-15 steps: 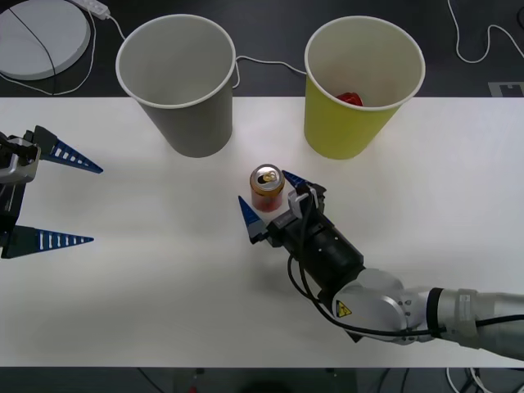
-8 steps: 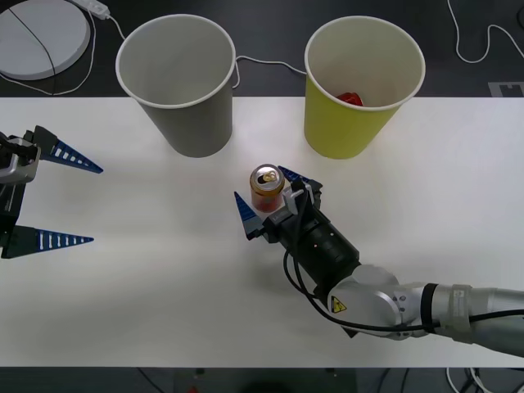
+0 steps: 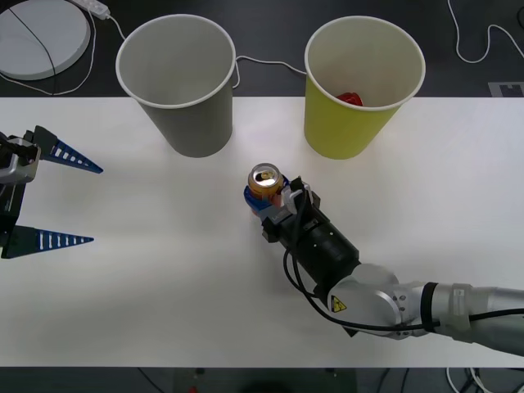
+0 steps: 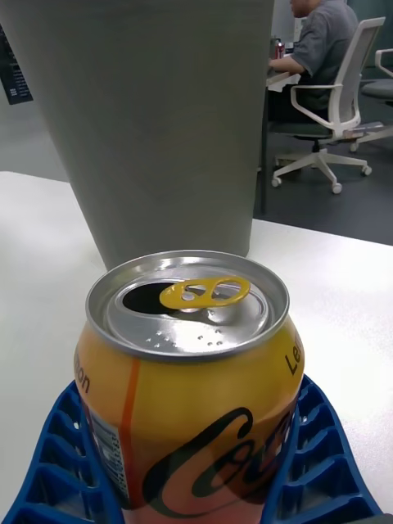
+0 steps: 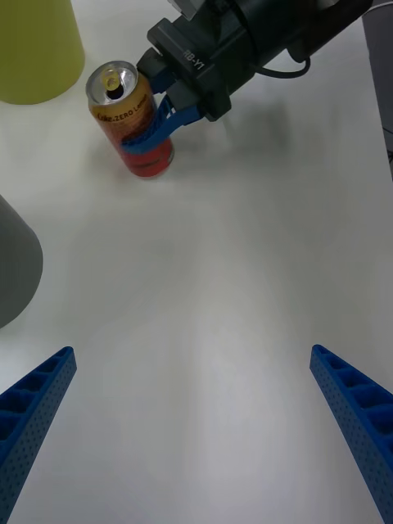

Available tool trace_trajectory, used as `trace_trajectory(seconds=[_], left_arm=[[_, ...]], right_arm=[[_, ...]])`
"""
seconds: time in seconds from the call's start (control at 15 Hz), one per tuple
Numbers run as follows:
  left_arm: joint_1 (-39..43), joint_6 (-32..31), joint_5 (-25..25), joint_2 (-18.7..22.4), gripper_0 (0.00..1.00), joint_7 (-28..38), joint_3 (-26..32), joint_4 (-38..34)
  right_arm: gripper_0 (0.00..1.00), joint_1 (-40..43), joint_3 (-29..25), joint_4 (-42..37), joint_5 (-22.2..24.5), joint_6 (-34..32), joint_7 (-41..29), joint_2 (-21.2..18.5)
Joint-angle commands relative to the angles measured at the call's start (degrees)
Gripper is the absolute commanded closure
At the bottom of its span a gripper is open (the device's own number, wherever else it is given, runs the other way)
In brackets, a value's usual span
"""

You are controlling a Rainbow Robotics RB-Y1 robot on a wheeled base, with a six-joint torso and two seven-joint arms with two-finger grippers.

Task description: Put the can into the green bin and the plastic bottle into the gray bin

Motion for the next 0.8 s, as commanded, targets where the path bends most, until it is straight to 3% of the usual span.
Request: trace_trajectory(seconds=[0.07,0.2,0.33,0.67,0.8], left_arm=[[0.00,0.00,0.00,0.00,0.00,0.00,0.00,0.00],[0.00,0.00,0.00,0.00,0.00,0.00,0.00,0.00],[0.00,0.00,0.00,0.00,0.00,0.00,0.00,0.00],[0.00,0.00,0.00,0.00,0.00,0.00,0.00,0.00],[0.00,0.00,0.00,0.00,0.00,0.00,0.00,0.00]], right_arm=[[1.00,0.11,0.00,-0.09,0.80,-0.05,-0.24,-0.52],[1.00,0.19,0.00,-1.06,1.15,-0.57,-0.06,-1.66],[1.00,0.63,-2.03,-3.96,3.70,-5.41,0.12,-4.56],[1.00,5.11,-12.57,-16.00,11.96,-23.86,0.91,-14.67],[1.00,7.66,-16.97,-22.33,13.19,-31.42,1.35,-19.42]])
